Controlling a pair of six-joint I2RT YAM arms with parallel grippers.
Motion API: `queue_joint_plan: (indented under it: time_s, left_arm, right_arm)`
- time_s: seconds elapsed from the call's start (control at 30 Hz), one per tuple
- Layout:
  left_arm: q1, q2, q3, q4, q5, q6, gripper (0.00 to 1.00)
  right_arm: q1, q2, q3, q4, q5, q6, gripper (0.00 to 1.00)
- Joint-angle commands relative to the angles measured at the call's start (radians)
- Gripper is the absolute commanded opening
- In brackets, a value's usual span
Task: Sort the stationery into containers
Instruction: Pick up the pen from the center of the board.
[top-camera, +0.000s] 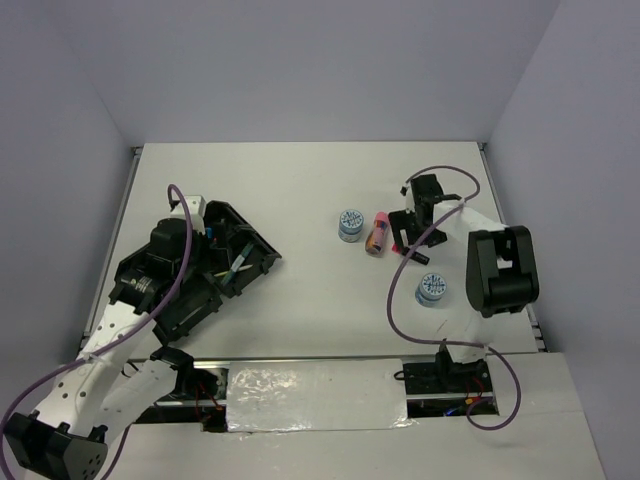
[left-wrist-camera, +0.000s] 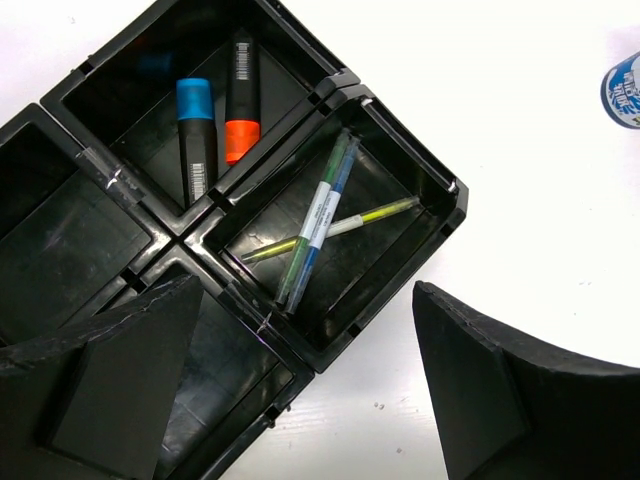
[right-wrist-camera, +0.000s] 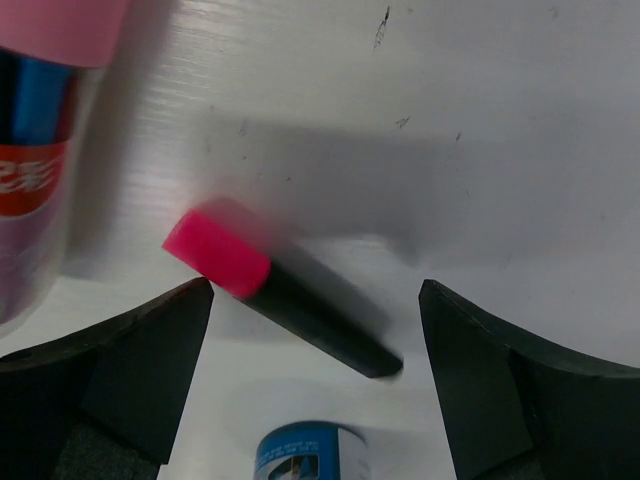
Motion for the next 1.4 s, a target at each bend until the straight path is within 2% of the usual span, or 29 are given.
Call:
queue_joint_plan:
  time_s: [0.0, 0.2, 0.37, 0.4, 0.53, 0.77, 0.8, 0.9, 1.0, 1.03, 1.1, 1.13, 1.17, 1.23, 1.27, 1.33, 1.37]
  left_arm:
    - [-0.003, -0.015, 0.024, 0.040, 0.033, 0.022, 0.99]
    - [-0.001, -0.013, 0.024, 0.041, 0.044, 0.026, 0.99]
    - [-0.001, -0.012, 0.023, 0.041, 0.050, 0.026, 0.99]
    - [-0.001, -0.012, 0.023, 0.043, 0.050, 0.026, 0.99]
    - [-0.001, -0.004, 0.023, 0.041, 0.051, 0.026, 0.99]
    - [-0.001, -0.013, 0.021, 0.056, 0.100, 0.029, 0.99]
    - [-0.001, -0.024, 0.021, 0.070, 0.143, 0.034, 0.99]
    - [-0.001, -0.039, 0.018, 0.101, 0.201, 0.028, 0.99]
    - [-0.001, -0.035, 0.014, 0.176, 0.357, 0.002, 0.99]
    - [-0.001, -0.030, 0.004, 0.213, 0.525, -0.038, 0.99]
    - [-0.010, -0.016, -0.025, 0.321, 0.699, -0.105, 0.99]
    - [-0.024, -0.012, -0.054, 0.446, 0.761, -0.147, 0.99]
    - [-0.079, -0.007, -0.068, 0.504, 0.824, -0.208, 0.99]
    - [-0.165, 0.002, -0.066, 0.585, 0.792, -0.214, 0.99]
    - [-0.261, 0.007, -0.054, 0.586, 0.710, -0.186, 0.99]
    - [-0.364, 0.027, -0.029, 0.610, 0.653, -0.161, 0.99]
    - [-0.380, 0.040, -0.029, 0.628, 0.647, -0.165, 0.98]
  right_arm:
    - [0.005, 0.075, 0.055, -0.026, 0.048, -0.062, 0.91]
    - [0.012, 0.098, 0.043, -0.024, 0.030, -0.069, 0.85]
    - [0.010, 0.125, 0.055, -0.046, 0.018, -0.056, 0.55]
    - [0.008, 0.124, 0.052, -0.046, 0.030, -0.053, 0.52]
    - [0.004, 0.115, 0.063, -0.067, 0.044, -0.031, 0.30]
    - [0.001, -0.054, 0.086, -0.013, -0.001, 0.010, 0.13]
    - [0.002, -0.078, 0.090, 0.008, -0.001, 0.023, 0.05]
    - [0.004, -0.200, 0.095, 0.051, -0.022, 0.065, 0.00]
    - [0.045, -0.327, 0.090, 0.088, -0.094, 0.162, 0.00]
    - [0.098, -0.389, 0.077, 0.097, -0.154, 0.190, 0.00]
    - [0.169, -0.453, 0.052, 0.166, -0.240, 0.309, 0.00]
    - [0.209, -0.518, 0.017, 0.199, -0.283, 0.358, 0.00]
    - [0.296, -0.555, -0.003, 0.289, -0.312, 0.419, 0.00]
    - [0.382, -0.658, -0.076, 0.385, -0.273, 0.613, 0.00]
    - [0.424, -0.684, -0.098, 0.466, -0.242, 0.676, 0.00]
    - [0.524, -0.726, -0.150, 0.531, -0.212, 0.815, 0.00]
    - [0.582, -0.729, -0.157, 0.604, -0.225, 0.839, 0.00]
